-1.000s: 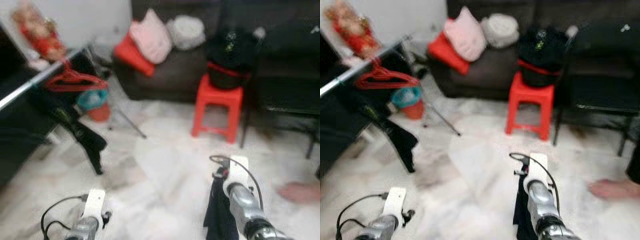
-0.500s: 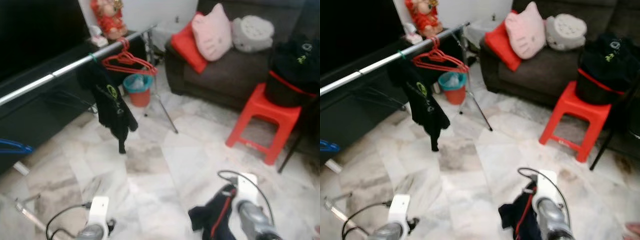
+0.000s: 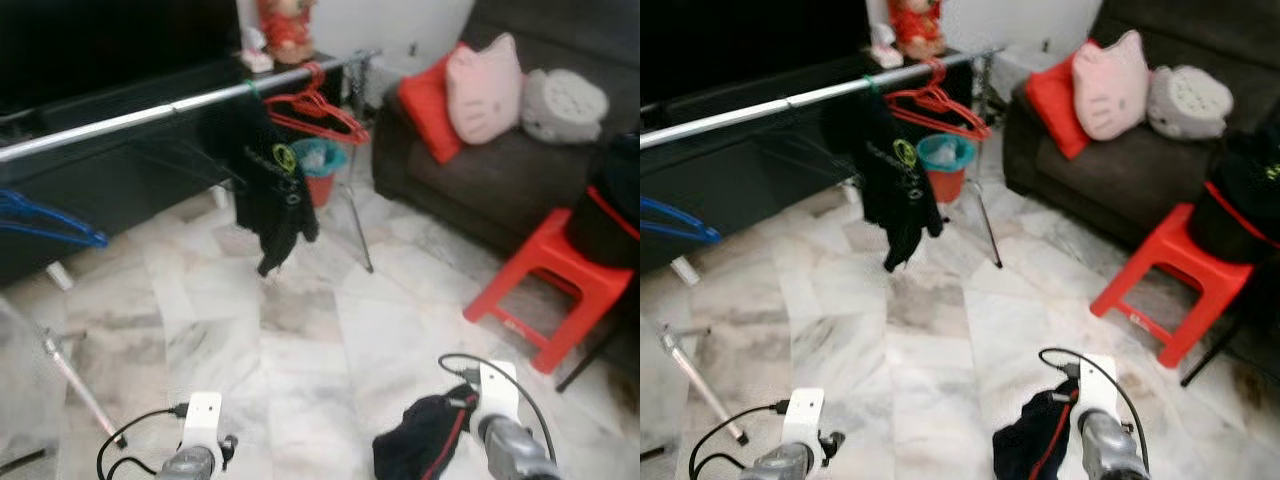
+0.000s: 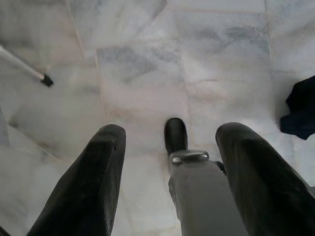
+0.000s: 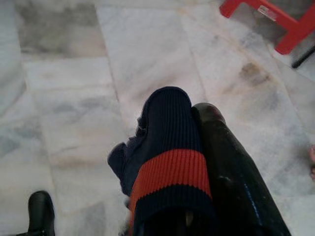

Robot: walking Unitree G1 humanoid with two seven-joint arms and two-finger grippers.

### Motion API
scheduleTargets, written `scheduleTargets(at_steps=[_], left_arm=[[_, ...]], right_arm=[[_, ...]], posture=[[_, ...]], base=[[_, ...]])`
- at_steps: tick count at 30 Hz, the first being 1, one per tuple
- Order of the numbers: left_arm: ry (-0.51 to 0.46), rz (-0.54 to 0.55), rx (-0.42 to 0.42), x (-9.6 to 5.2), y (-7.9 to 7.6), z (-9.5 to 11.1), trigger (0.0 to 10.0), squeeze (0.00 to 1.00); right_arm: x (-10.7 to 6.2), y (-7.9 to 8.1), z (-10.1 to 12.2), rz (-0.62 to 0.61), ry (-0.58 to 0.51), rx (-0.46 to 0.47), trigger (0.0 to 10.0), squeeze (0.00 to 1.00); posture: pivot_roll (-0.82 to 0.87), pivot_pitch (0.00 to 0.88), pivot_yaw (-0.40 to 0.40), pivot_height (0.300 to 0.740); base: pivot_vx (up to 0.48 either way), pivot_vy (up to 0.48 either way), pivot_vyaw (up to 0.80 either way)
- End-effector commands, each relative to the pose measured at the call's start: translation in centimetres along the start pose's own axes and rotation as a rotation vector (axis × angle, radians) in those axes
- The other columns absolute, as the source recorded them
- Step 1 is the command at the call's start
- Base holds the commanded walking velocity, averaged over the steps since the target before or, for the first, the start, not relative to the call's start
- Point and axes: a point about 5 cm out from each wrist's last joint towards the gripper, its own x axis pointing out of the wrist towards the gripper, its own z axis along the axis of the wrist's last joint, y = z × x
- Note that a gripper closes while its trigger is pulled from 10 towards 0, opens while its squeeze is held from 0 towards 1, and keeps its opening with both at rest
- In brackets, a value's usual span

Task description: Hang hanger

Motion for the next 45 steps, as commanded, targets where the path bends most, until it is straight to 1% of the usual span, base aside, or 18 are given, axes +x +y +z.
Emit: scheduleTargets(at_steps=[1, 2, 5, 7, 9, 11, 14, 16, 22, 25, 28, 30, 34, 39, 45], left_arm=[[0.019, 0.002, 0.002, 0.0, 0.0, -0.4, 10.0, 0.00], [0.017, 0.005, 0.003, -0.1, 0.2, -0.5, 10.0, 0.00], [0.025, 0.015, 0.001, -0.1, 0.6, -0.9, 10.0, 0.00], [0.032, 0.016, 0.007, -0.1, 0.6, -1.1, 10.0, 0.00], [0.049, 0.018, 0.028, -0.2, 0.9, -1.5, 10.0, 0.00], [0.054, 0.024, 0.042, -0.3, 1.2, -1.9, 10.0, 0.00], [0.062, 0.033, 0.063, -0.4, 1.5, -2.3, 10.0, 0.00], [0.080, 0.034, 0.076, -0.5, 1.8, -2.9, 10.0, 0.00], [0.089, 0.039, 0.082, -0.6, 2.2, -3.5, 10.0, 0.00], [0.090, 0.041, 0.083, -0.6, 2.3, -3.6, 10.0, 0.00], [0.090, 0.037, 0.086, -0.7, 2.3, -3.7, 10.0, 0.00], [0.089, 0.032, 0.087, -0.7, 2.2, -3.7, 10.0, 0.00], [0.089, 0.020, 0.089, -0.7, 2.0, -3.8, 10.0, 0.00], [0.093, 0.014, 0.089, -0.7, 1.7, -3.9, 10.0, 0.00], [0.096, 0.011, 0.087, -0.7, 1.6, -4.0, 10.0, 0.00]], right_arm=[[0.1, 0.3, 0.6, 0.007, -0.024, 0.000, 10.0, 0.00], [0.0, 0.8, 0.1, 0.021, -0.014, -0.008, 10.0, 0.00], [-0.1, 1.3, -0.9, 0.033, 0.009, -0.020, 10.0, 0.00], [-0.2, 1.3, -1.2, 0.029, 0.013, -0.010, 10.0, 0.00], [-0.4, 1.2, -1.9, 0.023, 0.026, 0.024, 10.0, 0.00], [-0.5, 0.9, -2.6, 0.018, 0.041, 0.039, 10.0, 0.00], [-0.7, 0.8, -3.2, 0.017, 0.056, 0.039, 10.0, 0.00], [-0.9, 1.0, -4.0, 0.022, 0.076, 0.045, 10.0, 0.00], [-1.2, 1.3, -5.2, 0.043, 0.114, 0.013, 10.0, 0.00], [-1.2, 1.2, -5.3, 0.044, 0.122, 0.008, 10.0, 0.00], [-1.3, 1.9, -5.4, 0.055, 0.106, 0.007, 10.0, 0.00], [-1.3, 2.0, -5.5, 0.060, 0.109, 0.001, 10.0, 0.00], [-1.4, 1.9, -5.6, 0.068, 0.117, -0.024, 10.0, 0.00], [-1.3, 2.2, -5.5, 0.091, 0.114, -0.077, 10.0, 0.00], [-1.1, 1.9, -4.9, 0.075, 0.095, -0.095, 10.0, 0.00]], posture=[[-0.05, 0.000, -0.074, 0.740], [-0.03, 0.000, -0.081, 0.740], [-0.03, 0.000, -0.064, 0.740], [-0.03, 0.000, -0.062, 0.740], [-0.02, 0.000, -0.056, 0.740], [-0.01, 0.000, -0.053, 0.740], [0.00, 0.000, -0.052, 0.740], [0.02, 0.000, -0.052, 0.740], [0.03, 0.000, -0.046, 0.740], [0.02, 0.000, -0.044, 0.740], [0.01, 0.000, -0.044, 0.740], [0.01, 0.000, -0.046, 0.740], [0.01, 0.000, -0.054, 0.740], [0.02, 0.000, -0.065, 0.740], [0.01, 0.000, -0.067, 0.740]], base=[[0.000, 0.000, 0.56], [0.000, 0.000, 0.80], [0.000, 0.000, 0.74], [0.000, 0.000, 0.54], [0.000, 0.000, 0.25], [0.000, 0.000, 0.00], [0.000, 0.000, 0.00], [0.000, -0.249, 0.00], [0.000, -0.259, 0.00], [0.000, -0.259, 0.00], [0.000, -0.260, 0.00], [0.000, -0.262, 0.00], [0.000, -0.256, 0.00], [0.000, 0.000, 0.00], [0.000, 0.000, 0.68]])
